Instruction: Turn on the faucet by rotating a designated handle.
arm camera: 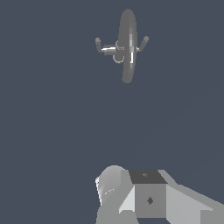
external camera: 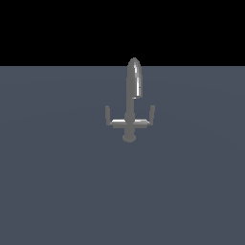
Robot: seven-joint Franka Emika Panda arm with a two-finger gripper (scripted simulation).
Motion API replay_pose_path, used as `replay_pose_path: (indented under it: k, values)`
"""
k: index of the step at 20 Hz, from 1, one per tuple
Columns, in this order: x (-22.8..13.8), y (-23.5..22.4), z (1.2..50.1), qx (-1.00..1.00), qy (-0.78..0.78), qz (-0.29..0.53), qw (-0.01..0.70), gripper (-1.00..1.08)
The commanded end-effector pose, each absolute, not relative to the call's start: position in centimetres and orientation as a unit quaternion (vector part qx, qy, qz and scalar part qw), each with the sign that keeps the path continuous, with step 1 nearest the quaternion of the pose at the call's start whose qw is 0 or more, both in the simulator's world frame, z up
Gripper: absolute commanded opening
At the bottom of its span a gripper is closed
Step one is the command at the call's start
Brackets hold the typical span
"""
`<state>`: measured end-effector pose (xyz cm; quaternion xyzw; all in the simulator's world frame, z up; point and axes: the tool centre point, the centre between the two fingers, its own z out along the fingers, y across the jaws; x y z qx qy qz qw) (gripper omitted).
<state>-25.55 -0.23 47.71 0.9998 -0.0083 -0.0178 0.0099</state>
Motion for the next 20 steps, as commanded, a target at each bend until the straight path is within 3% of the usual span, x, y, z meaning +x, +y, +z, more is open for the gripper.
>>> replay_pose_path:
  k: [1,20]
  values:
    - [-25.5,-0.2,47.7,1.0,-0.008,-0.018,0.01,-1.0]
    - [-24.5,-0.1,47.6,0.999,0.002,-0.029,0.019,-1.0]
